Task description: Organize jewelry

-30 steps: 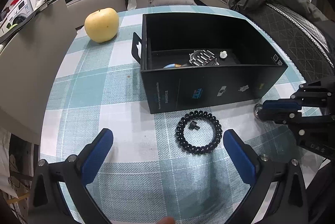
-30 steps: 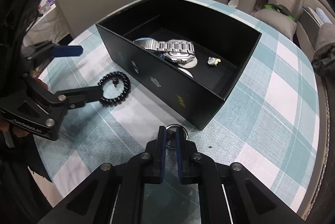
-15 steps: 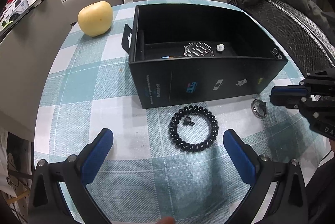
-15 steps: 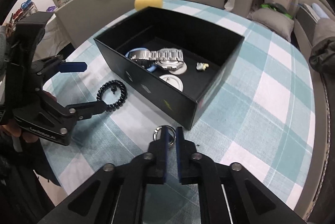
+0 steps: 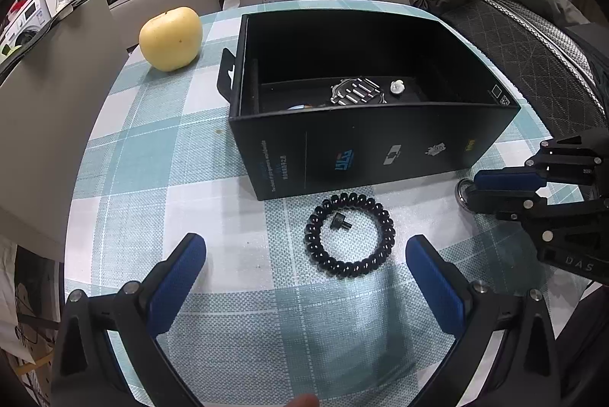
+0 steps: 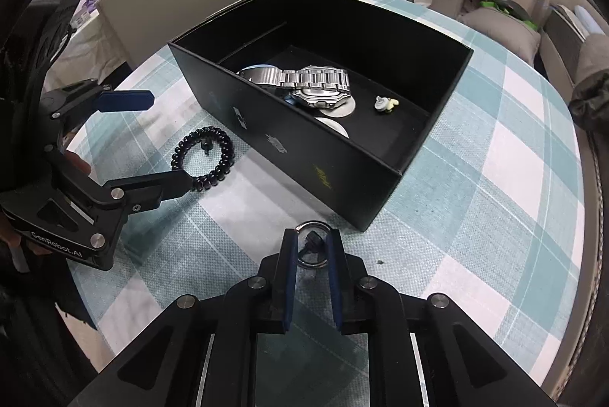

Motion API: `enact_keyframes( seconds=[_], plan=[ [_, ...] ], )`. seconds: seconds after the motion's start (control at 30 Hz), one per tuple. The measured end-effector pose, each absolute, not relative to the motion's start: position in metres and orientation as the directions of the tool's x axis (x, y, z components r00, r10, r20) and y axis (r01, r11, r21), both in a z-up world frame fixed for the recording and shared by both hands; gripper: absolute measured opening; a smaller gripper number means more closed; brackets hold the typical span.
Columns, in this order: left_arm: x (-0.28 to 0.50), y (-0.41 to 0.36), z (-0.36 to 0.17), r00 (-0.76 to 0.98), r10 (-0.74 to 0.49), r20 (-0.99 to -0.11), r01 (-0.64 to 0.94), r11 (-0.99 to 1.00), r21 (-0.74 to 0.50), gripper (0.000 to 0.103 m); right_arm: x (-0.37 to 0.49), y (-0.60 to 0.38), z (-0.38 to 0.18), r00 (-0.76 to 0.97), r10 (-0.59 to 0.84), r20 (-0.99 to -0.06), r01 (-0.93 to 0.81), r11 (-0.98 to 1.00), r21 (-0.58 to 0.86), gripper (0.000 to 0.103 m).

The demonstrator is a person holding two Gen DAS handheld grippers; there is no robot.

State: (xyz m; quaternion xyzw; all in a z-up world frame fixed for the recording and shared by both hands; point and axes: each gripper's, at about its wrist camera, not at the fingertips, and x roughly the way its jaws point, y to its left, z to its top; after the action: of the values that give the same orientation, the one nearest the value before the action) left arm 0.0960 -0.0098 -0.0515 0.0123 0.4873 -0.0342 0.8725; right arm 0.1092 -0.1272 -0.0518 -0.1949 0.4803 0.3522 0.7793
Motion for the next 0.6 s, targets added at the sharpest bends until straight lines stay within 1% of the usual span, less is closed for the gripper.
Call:
enact_keyframes(
  seconds=[0.07,0.2,0.23,0.27,0.43,0.53,0.6],
  plan=[
    [0.095,-0.010,-0.052,0.524,-0.046,-0.850,0.072,0.997,-0.009,0.102,0.107,-0.124,-0.052,0.304,0.350,-0.886,-0.741,0.672,0.012,0.014],
    [0.096,-0.009,-0.052,0.522,-0.044,-0.852,0.068,0.998,-0.011,0.102,0.106,-0.121,-0.053,0.303,0.354,-0.885,-0.740,0.673,0.016,0.012],
    [0.096,-0.008,-0.051,0.523,-0.044,-0.851,0.067,0.998,-0.010,0.102,0.106,-0.122,-0.052,0.303,0.356,-0.884,-0.740,0.673,0.017,0.009],
    [0.095,-0.008,-0.051,0.524,-0.045,-0.850,0.066,0.998,-0.012,0.102,0.106,-0.124,-0.051,0.303,0.360,-0.883,-0.739,0.673,0.021,0.009],
    [0.095,-0.009,-0.052,0.525,-0.044,-0.850,0.068,0.998,-0.010,0.102,0.103,-0.130,-0.037,0.309,0.407,-0.860,-0.743,0.668,0.049,0.009],
    [0.095,-0.009,-0.053,0.520,-0.044,-0.853,0.069,0.998,-0.010,0.102,0.105,-0.137,-0.027,0.307,0.458,-0.834,-0.736,0.670,0.097,0.009],
    [0.096,-0.010,-0.054,0.515,-0.047,-0.856,0.069,0.998,-0.014,0.102,0.106,-0.144,-0.016,0.309,0.513,-0.801,-0.731,0.666,0.145,0.009]
  ],
)
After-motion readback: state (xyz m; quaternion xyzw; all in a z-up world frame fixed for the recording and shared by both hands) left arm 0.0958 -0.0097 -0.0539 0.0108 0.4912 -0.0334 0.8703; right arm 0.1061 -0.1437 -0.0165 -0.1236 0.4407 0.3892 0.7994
